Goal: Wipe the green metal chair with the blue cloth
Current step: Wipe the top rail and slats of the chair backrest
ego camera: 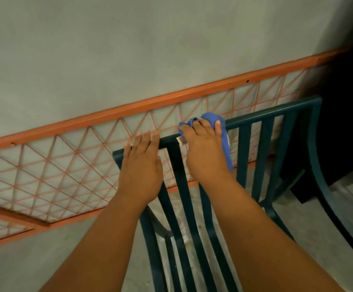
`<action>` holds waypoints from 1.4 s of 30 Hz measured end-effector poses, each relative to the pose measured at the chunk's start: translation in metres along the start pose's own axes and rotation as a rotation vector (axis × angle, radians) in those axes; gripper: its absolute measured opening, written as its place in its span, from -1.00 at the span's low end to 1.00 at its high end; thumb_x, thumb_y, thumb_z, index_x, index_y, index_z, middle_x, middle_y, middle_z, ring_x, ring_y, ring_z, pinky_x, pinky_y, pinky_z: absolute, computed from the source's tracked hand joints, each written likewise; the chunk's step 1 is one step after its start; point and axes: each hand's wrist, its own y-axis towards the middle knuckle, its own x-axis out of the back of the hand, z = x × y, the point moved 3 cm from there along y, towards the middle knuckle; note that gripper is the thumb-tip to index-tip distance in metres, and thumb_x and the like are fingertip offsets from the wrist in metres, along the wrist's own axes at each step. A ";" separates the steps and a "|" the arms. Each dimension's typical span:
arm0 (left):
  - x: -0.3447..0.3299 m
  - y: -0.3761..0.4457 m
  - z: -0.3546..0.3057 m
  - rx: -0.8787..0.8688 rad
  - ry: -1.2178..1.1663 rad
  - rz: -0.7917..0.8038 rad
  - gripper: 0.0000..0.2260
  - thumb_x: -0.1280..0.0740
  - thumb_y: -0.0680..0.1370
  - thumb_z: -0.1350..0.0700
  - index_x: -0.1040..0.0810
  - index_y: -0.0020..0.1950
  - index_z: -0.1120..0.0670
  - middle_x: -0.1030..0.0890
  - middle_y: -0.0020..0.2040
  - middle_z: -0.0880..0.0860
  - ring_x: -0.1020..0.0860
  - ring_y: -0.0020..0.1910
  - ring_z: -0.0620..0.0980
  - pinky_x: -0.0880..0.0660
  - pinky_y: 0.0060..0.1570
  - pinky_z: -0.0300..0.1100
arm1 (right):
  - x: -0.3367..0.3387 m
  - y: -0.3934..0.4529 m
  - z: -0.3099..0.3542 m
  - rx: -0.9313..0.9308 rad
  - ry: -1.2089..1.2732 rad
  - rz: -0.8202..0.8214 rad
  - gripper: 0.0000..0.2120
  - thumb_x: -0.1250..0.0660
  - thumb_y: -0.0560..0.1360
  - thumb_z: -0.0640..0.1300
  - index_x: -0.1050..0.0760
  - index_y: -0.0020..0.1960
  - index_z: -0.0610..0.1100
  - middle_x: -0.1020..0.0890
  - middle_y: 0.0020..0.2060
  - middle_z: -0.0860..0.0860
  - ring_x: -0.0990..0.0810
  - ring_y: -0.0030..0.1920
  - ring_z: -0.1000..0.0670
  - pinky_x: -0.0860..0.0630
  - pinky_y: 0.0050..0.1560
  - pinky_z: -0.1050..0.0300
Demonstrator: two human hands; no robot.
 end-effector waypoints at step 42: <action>0.008 -0.085 0.112 0.249 -0.575 -0.262 -0.58 -0.09 0.64 0.16 -0.20 0.50 0.00 -0.20 0.51 0.02 -0.21 0.48 -0.05 -0.20 0.39 -0.20 | -0.111 -0.077 0.142 0.628 -0.771 0.458 -0.69 -0.13 0.58 0.06 -0.53 0.20 -0.01 -0.63 0.08 0.07 -0.34 0.38 -0.06 0.40 0.38 -0.26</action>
